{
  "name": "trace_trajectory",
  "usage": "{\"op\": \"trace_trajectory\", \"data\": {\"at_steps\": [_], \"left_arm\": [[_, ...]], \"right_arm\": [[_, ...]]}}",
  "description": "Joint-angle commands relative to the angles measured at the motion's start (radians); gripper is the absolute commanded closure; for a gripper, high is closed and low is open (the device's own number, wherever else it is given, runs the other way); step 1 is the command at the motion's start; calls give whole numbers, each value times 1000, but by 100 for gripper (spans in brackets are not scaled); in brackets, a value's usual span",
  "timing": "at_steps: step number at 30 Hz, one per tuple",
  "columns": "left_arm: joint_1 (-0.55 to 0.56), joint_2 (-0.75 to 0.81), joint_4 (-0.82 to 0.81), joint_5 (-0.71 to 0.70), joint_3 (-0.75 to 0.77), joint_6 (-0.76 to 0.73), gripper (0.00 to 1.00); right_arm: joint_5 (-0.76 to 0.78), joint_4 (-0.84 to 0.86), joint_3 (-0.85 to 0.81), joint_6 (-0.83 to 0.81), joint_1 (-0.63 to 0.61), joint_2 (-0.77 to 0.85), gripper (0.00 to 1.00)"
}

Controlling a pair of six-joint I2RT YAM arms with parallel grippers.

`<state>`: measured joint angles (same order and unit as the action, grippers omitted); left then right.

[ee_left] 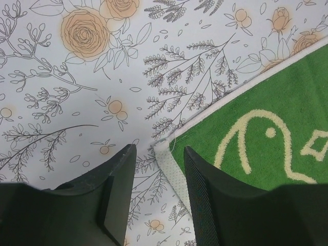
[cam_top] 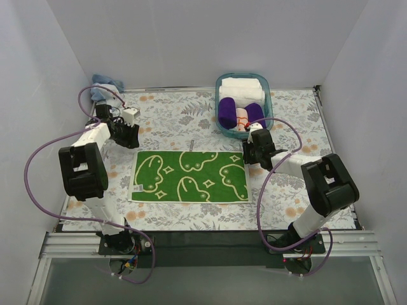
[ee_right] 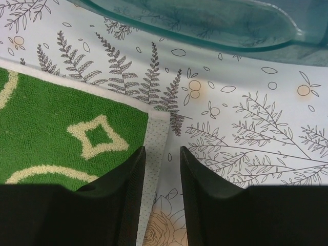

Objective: Roll the towels
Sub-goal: Flatten the towel, then fold the towel

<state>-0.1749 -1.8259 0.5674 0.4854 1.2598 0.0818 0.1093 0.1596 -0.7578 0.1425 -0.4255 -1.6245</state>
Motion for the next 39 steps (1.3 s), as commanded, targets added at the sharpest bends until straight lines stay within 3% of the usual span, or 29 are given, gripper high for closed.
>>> {"op": "trace_trajectory", "data": {"at_steps": [1, 25, 31, 35, 39], "left_arm": [[-6, -4, -20, 5, 30, -8, 60], [-6, -27, -17, 10, 35, -19, 58], [-6, -47, -3, 21, 38, -25, 58], [-8, -61, 17, 47, 55, -34, 58], [-6, -81, 38, 45, 92, -42, 60]], "right_arm": [[12, 41, -44, 19, 5, -14, 66], [13, 43, -113, 35, 11, -109, 67], [-25, 41, -121, 39, 13, -101, 80], [-43, 40, -123, 35, 16, -89, 97], [-85, 37, -115, 35, 14, -69, 99]]}}
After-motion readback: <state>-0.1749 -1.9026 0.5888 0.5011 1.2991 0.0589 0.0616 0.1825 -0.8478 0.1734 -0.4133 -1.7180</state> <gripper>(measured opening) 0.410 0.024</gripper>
